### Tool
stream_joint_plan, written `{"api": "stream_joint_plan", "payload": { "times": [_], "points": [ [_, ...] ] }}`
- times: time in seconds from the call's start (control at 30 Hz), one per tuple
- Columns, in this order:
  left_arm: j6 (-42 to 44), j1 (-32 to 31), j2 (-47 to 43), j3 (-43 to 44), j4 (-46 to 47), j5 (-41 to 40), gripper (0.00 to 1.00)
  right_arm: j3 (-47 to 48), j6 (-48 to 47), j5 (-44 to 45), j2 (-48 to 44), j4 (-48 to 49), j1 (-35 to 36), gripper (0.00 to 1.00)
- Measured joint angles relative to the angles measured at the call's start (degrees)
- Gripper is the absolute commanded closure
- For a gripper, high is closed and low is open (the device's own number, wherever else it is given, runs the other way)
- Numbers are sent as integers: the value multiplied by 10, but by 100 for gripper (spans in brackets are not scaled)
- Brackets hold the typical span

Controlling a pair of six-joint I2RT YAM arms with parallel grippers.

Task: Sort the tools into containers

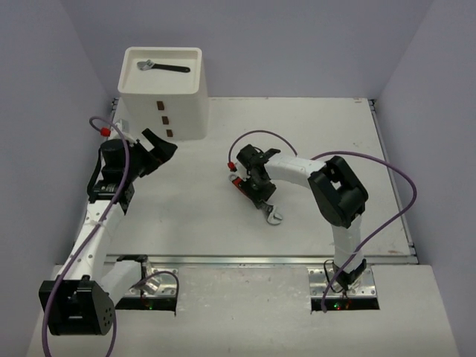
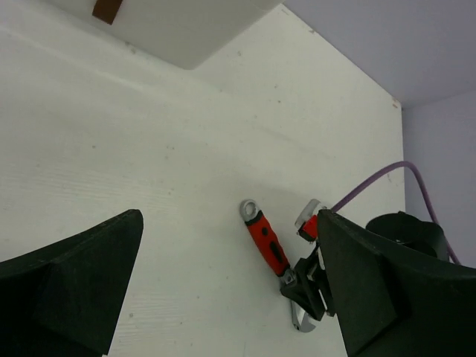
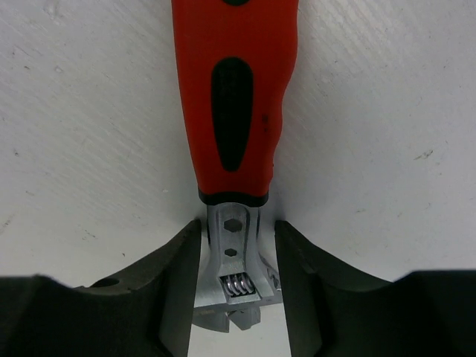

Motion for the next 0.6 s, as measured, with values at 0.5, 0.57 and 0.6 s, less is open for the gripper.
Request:
{"api": "stream_joint_plan", "payload": {
  "times": [0.5, 0.57, 0.6],
  "points": [
    [0, -6, -74, -58, 37, 81, 0, -40, -20, -8, -28, 35, -1, 100],
    [-17, -8, -67, -89, 74, 101, 0, -70, -14, -13, -50, 54, -1, 100],
    [-28, -11, -60, -108, 95, 109, 0, -84, -12, -15, -61, 57, 0, 100]
  ]
}}
